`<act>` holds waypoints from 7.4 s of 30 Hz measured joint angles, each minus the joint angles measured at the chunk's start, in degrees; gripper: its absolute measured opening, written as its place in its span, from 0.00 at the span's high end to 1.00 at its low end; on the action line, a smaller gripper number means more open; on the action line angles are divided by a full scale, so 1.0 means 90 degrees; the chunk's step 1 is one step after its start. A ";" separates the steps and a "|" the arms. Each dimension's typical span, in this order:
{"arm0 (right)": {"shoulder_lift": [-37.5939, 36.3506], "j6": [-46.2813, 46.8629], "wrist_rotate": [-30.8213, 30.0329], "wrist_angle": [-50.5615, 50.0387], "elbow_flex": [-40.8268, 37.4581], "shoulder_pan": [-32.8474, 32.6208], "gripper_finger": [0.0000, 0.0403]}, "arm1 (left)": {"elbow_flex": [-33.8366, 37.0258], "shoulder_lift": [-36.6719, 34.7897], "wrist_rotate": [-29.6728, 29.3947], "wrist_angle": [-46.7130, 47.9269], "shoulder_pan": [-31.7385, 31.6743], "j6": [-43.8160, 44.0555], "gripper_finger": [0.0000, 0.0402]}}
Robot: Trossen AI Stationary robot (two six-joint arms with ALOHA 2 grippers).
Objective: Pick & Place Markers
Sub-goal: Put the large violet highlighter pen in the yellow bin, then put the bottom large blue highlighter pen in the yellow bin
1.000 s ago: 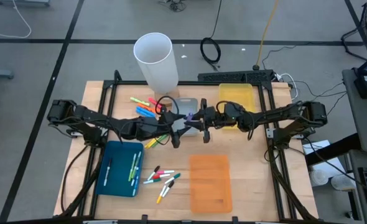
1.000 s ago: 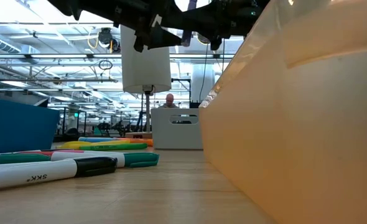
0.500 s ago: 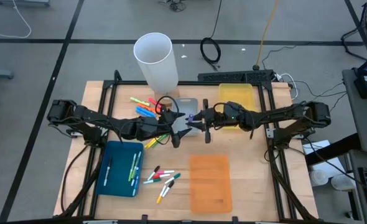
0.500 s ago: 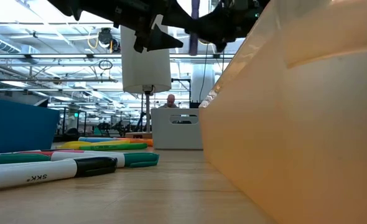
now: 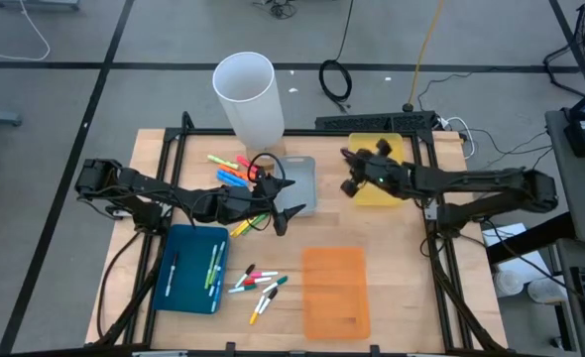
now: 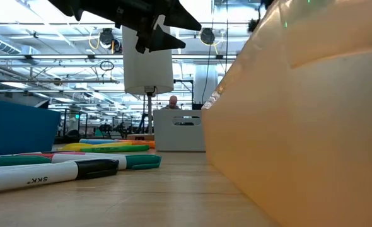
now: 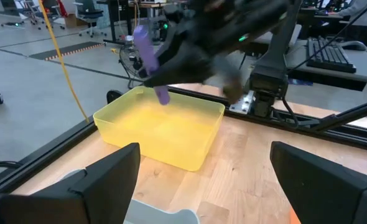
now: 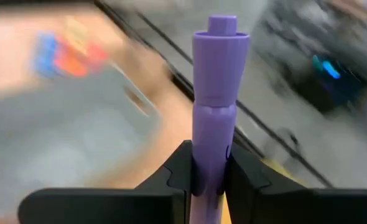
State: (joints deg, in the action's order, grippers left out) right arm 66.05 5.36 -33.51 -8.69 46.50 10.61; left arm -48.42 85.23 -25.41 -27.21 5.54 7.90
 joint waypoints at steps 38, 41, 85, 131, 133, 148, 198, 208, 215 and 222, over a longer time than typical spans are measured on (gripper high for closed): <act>-0.0146 0.0444 0.1592 0.0160 -0.1768 0.2448 0.45 | 0.0000 -0.0017 0.0482 0.2118 -0.0378 0.0472 0.10; -0.0487 0.0337 0.1592 0.0276 -0.1768 0.2438 0.46 | -0.0150 -0.0061 0.0687 0.3535 -0.0620 0.0955 0.10; -0.1266 0.0199 0.2425 0.1181 -0.1889 0.1933 0.48 | -0.1037 0.0617 -0.0089 0.9242 -0.2069 0.0141 0.10; -0.1266 0.0326 0.2422 0.1186 -0.1894 0.1807 0.48 | 0.0493 0.0701 0.0033 0.5809 -0.4225 -0.3431 0.96; -0.1266 0.0326 0.2422 0.1186 -0.1894 0.1807 0.48 | 0.0536 0.0782 0.0203 0.5647 -0.4347 -0.3480 0.98; -0.1266 0.0328 0.2418 0.1188 -0.1894 0.1807 0.48 | 0.0559 0.0641 0.0778 0.6032 -0.4003 -0.3180 0.98; -0.1263 0.0374 0.2422 0.1279 -0.1894 0.1719 0.48 | 0.0495 0.0237 0.3110 0.7921 -0.1299 -0.1506 0.94; -0.1263 0.0377 0.2422 0.1278 -0.1894 0.1719 0.48 | 0.0488 -0.0158 0.3627 0.8185 -0.1092 -0.1397 0.99; -0.1263 0.0377 0.2422 0.1278 -0.1894 0.1721 0.48 | 0.0488 -0.0148 0.3991 0.8338 -0.0750 -0.1264 0.96; -0.1263 0.0377 0.2425 0.1278 -0.1894 0.1720 0.48 | 0.0488 -0.0146 0.3772 0.8169 -0.0500 -0.0479 0.94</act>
State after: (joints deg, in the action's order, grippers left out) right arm 54.68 8.75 -11.68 2.81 29.45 26.09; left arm -44.03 83.92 8.54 46.31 1.04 3.59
